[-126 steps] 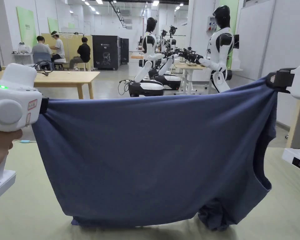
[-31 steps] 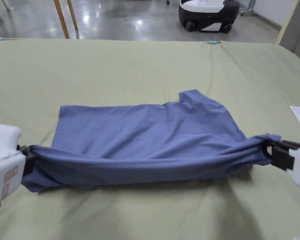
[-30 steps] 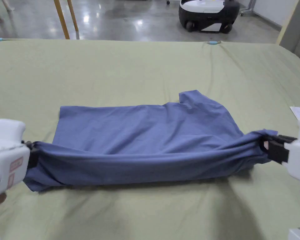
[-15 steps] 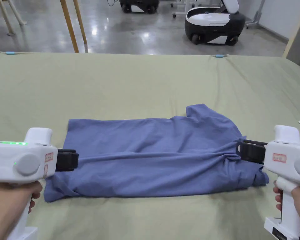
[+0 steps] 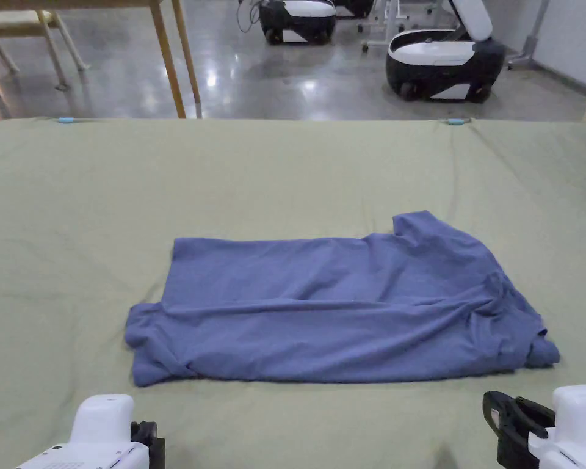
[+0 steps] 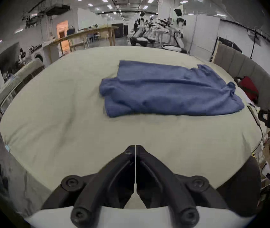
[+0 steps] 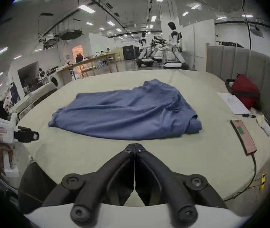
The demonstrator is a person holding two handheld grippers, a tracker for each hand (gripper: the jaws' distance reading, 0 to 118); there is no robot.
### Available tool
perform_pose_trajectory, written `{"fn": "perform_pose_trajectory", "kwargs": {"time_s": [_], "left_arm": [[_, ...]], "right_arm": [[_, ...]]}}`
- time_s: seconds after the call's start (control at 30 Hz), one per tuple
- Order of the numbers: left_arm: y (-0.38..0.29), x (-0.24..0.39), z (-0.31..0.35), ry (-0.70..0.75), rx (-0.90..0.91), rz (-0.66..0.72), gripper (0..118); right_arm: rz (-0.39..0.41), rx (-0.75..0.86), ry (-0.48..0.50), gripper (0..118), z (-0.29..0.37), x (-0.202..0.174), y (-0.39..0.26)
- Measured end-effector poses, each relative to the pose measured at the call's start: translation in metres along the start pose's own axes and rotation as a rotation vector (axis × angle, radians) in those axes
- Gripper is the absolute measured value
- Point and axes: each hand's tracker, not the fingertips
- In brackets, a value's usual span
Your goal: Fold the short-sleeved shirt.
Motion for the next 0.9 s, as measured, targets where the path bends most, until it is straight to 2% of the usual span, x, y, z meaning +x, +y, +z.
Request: {"fn": "perform_pose_trajectory", "kwargs": {"time_s": [0.07, 0.1, 0.13, 0.17, 0.2, 0.23, 0.33, 0.37, 0.47, 0.57, 0.6, 0.63, 0.67, 0.7, 0.73, 0.77, 0.83, 0.87, 0.9], "left_arm": [[0.012, -0.012, -0.011, 0.034, 0.014, 0.005, 0], [0.018, -0.007, -0.004, 0.046, 0.02, 0.013, 11], [0.028, -0.011, -0.01, 0.064, 0.013, 0.02, 39], [0.039, -0.015, -0.021, 0.1, -0.026, 0.021, 86], [0.046, -0.019, -0.031, 0.117, -0.049, 0.018, 118], [0.058, -0.013, -0.026, 0.089, 0.093, -0.012, 114], [0.084, -0.018, -0.057, 0.129, 0.007, 0.049, 115], [0.092, -0.011, -0.044, 0.135, 0.007, 0.049, 115], [0.104, -0.002, -0.065, 0.158, -0.091, 0.035, 110], [0.101, 0.019, -0.064, 0.096, -0.174, 0.028, 74], [0.099, 0.026, -0.054, 0.067, -0.142, 0.03, 63], [0.1, 0.0, -0.092, 0.05, -0.173, 0.025, 41], [0.103, -0.004, -0.092, 0.021, -0.163, 0.008, 16], [0.107, -0.008, -0.093, 0.026, -0.159, 0.021, 11], [0.11, -0.015, -0.095, 0.045, -0.138, 0.019, 9], [0.105, 0.004, -0.081, 0.092, -0.084, -0.037, 7], [0.103, 0.009, -0.079, 0.072, -0.093, -0.018, 7], [0.103, 0.012, -0.079, 0.082, -0.093, -0.027, 7], [0.106, 0.009, -0.078, 0.077, -0.098, -0.025, 7]], "right_arm": [[0.008, -0.002, 0.004, 1, 0.001, -0.002, 0.002], [0.01, -0.001, 0.003, 1, 0.0, -0.002, 0.002], [0.013, -0.001, 0.0, 1, 0.0, -0.001, 0.003], [0.018, -0.002, -0.005, 1, 0.0, 0.0, 0.004], [0.021, -0.002, -0.01, 1, 0.0, 0.002, 0.005], [0.021, -0.003, -0.013, 1, -0.001, 0.005, 0.007], [0.01, -0.011, -0.039, 1, -0.003, 0.016, 0.009], [0.007, -0.016, -0.048, 1, -0.005, 0.021, 0.01], [-0.009, -0.036, -0.087, 1, -0.011, 0.039, 0.013], [-0.041, -0.068, -0.142, 1, -0.028, 0.066, 0.019], [-0.06, -0.079, -0.162, 11, -0.035, 0.075, 0.023], [-0.084, -0.108, -0.18, 37, -0.046, 0.087, 0.028], [-0.11, -0.146, -0.182, 73, -0.058, 0.099, 0.034], [-0.132, -0.167, -0.188, 113, -0.072, 0.109, 0.039], [-0.143, -0.187, -0.186, 118, -0.087, 0.119, 0.044], [-0.14, -0.177, -0.182, 118, -0.102, 0.128, 0.049], [-0.146, -0.17, -0.22, 117, -0.129, 0.143, 0.058], [-0.154, -0.193, -0.228, 106, -0.143, 0.148, 0.062], [-0.183, -0.238, -0.204, 51, -0.153, 0.154, 0.064]]}}
